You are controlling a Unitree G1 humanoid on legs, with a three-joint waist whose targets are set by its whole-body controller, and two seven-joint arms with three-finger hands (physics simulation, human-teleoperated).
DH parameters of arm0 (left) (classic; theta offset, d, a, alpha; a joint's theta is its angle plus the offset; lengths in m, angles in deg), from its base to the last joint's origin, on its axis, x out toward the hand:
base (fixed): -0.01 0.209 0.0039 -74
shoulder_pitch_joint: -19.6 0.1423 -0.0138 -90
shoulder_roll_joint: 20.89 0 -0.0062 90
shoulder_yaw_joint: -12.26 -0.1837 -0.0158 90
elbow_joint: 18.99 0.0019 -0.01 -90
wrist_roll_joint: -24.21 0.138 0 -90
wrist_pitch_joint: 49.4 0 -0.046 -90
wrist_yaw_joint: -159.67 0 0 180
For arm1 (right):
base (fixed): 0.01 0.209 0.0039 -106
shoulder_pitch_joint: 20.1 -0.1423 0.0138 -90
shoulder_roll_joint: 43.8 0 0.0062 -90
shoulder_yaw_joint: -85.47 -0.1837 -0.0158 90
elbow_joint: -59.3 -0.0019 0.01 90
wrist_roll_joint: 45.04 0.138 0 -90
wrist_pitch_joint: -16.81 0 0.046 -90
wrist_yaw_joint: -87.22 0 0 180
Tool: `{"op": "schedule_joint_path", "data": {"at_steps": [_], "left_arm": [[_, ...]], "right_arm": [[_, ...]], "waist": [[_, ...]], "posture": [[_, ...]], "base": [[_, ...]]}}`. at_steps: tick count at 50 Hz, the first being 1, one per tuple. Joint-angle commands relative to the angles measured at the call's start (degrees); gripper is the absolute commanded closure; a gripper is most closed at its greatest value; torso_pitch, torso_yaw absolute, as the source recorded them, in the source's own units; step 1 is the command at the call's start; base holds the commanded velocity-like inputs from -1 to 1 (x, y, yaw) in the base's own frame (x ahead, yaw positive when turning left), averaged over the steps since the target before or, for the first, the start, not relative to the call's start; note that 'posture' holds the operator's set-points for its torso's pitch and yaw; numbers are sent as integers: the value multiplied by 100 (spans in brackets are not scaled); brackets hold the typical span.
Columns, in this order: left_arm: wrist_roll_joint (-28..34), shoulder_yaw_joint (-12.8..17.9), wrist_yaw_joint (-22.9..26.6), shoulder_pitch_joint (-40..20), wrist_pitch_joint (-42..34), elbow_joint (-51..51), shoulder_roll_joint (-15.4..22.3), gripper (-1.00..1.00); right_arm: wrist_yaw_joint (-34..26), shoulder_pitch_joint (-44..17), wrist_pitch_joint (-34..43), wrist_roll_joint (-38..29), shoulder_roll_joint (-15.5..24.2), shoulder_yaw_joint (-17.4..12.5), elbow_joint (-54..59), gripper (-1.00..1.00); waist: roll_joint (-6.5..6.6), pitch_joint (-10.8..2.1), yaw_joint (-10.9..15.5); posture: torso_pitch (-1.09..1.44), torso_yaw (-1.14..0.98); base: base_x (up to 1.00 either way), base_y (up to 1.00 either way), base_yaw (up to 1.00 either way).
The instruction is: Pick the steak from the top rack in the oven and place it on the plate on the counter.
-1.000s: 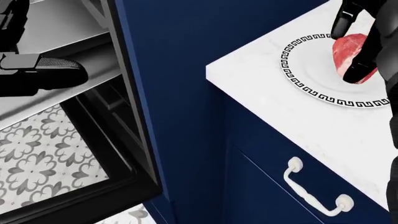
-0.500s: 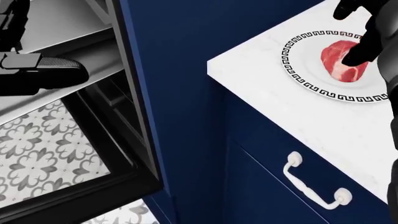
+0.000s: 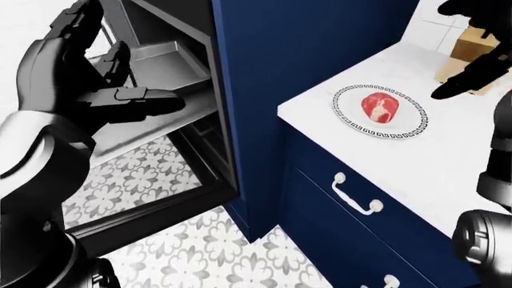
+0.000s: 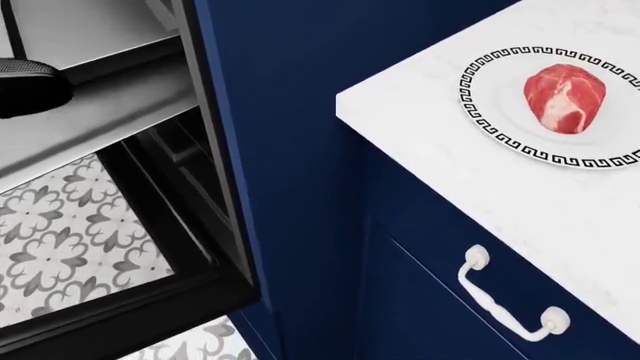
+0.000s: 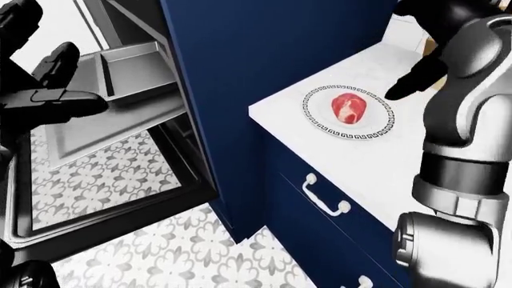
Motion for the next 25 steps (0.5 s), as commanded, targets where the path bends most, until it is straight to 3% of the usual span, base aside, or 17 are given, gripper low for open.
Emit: {"op": "schedule_joint_path", "data": {"at_steps": [1, 5, 10, 15, 19, 23, 25], "left_arm": [[-361, 145, -160, -76, 235, -157, 201, -100], [-1066, 421, -531, 125, 367, -263, 577, -100], [-2080, 726, -1001, 511, 827, -308, 1252, -100], [-2715, 1342, -1143, 1306, 1458, -638, 1847, -100], [-3338, 2037, -1379, 1975, 1941, -819, 2174, -100], [-3289, 2618, -1373, 2569, 2230, -958, 2171, -100], [-3269, 2835, -1391, 2724, 2340, -1039, 2196, -100]], "right_arm": [[-227, -46, 161, 84, 214, -185, -592, -95], [-793, 368, 540, 250, 565, -531, -1762, -100], [-1076, 1066, 983, 584, 925, -997, -2863, -100], [-1239, 2232, 1551, 1153, 1248, -2024, -4198, -100], [-924, 2789, 1836, 1541, 1234, -2409, -4825, -100], [-217, 3408, 1964, 1727, 475, -2574, -5704, -100], [-36, 3505, 1939, 1812, 409, -2655, -5804, -100]], "waist": [[-15, -167, 3], [-5, -153, -7], [2, -115, -19], [-17, -83, -18], [-11, -35, -24], [5, 1, -44], [10, 1, -36]], "posture": [[2, 0], [2, 0], [2, 0], [2, 0], [2, 0], [2, 0], [2, 0]], "base": [[0, 0, 0], [0, 0, 0], [0, 0, 0], [0, 0, 0], [0, 0, 0], [0, 0, 0], [0, 0, 0]]}}
